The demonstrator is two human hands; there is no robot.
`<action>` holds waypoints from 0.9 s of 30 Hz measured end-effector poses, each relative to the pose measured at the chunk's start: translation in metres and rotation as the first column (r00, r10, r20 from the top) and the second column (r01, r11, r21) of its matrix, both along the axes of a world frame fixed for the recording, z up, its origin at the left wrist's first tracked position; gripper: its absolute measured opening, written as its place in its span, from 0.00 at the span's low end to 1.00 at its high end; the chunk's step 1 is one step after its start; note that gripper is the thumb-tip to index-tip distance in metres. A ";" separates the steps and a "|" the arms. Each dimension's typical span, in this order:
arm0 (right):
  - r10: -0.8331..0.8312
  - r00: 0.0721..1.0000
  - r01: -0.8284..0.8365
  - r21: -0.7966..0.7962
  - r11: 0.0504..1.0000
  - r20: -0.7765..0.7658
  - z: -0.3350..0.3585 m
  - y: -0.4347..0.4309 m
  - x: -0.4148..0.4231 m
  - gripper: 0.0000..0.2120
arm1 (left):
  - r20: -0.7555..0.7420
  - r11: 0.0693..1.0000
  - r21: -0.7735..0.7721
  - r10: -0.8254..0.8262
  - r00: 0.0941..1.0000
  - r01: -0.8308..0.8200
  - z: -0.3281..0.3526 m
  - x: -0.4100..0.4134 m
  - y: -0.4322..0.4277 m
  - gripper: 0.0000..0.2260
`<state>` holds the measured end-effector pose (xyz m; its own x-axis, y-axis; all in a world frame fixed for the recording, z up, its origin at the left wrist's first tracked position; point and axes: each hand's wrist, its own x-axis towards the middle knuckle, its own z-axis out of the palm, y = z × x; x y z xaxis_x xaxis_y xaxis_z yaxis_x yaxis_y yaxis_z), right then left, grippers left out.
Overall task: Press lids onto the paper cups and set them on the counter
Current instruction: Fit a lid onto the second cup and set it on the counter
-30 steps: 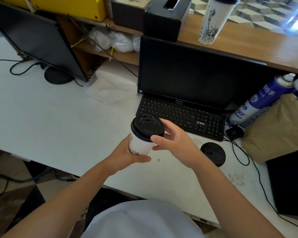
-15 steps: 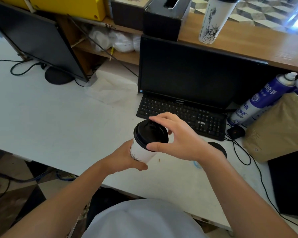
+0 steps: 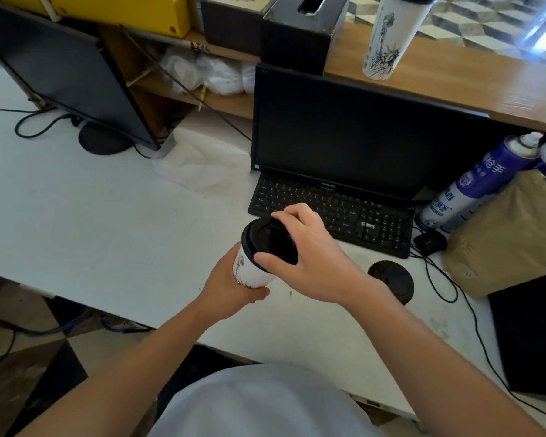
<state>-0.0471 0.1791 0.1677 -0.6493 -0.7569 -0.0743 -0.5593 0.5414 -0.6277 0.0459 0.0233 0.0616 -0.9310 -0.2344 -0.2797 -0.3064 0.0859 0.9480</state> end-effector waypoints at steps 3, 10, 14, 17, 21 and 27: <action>-0.029 0.999 0.029 0.011 1.000 0.036 -0.005 -0.004 -0.001 0.34 | 0.000 0.988 -0.119 0.103 0.995 -0.102 -0.009 0.002 0.007 0.29; -0.093 0.984 0.101 -0.040 0.994 0.152 -0.020 0.000 -0.008 0.41 | -0.019 0.998 -0.012 0.059 0.998 -0.060 -0.016 0.002 0.004 0.34; -0.236 0.896 0.290 -0.093 0.952 0.375 -0.048 -0.003 -0.003 0.41 | -0.020 0.998 0.056 -0.024 1.000 0.025 -0.006 0.000 0.011 0.33; -0.286 0.850 0.360 -0.093 0.928 0.442 -0.069 0.000 0.001 0.36 | 0.081 0.990 0.082 -0.122 0.989 0.115 -0.008 0.002 0.002 0.32; -0.351 0.812 0.400 -0.006 0.917 0.466 -0.099 0.003 0.000 0.42 | 0.157 0.946 0.324 -0.040 0.987 -0.013 -0.010 0.002 -0.006 0.24; -0.373 0.712 0.477 -0.019 0.879 0.595 -0.126 0.003 0.009 0.40 | 0.226 0.852 0.457 0.167 0.960 -0.255 -0.022 0.001 0.002 0.18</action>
<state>-0.0383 0.1818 0.0418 -0.7845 -0.4449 -0.4320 0.1841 0.4981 -0.8474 0.0471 0.0253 0.0397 -0.8012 -0.2161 -0.5580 -0.4263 -0.4482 0.7857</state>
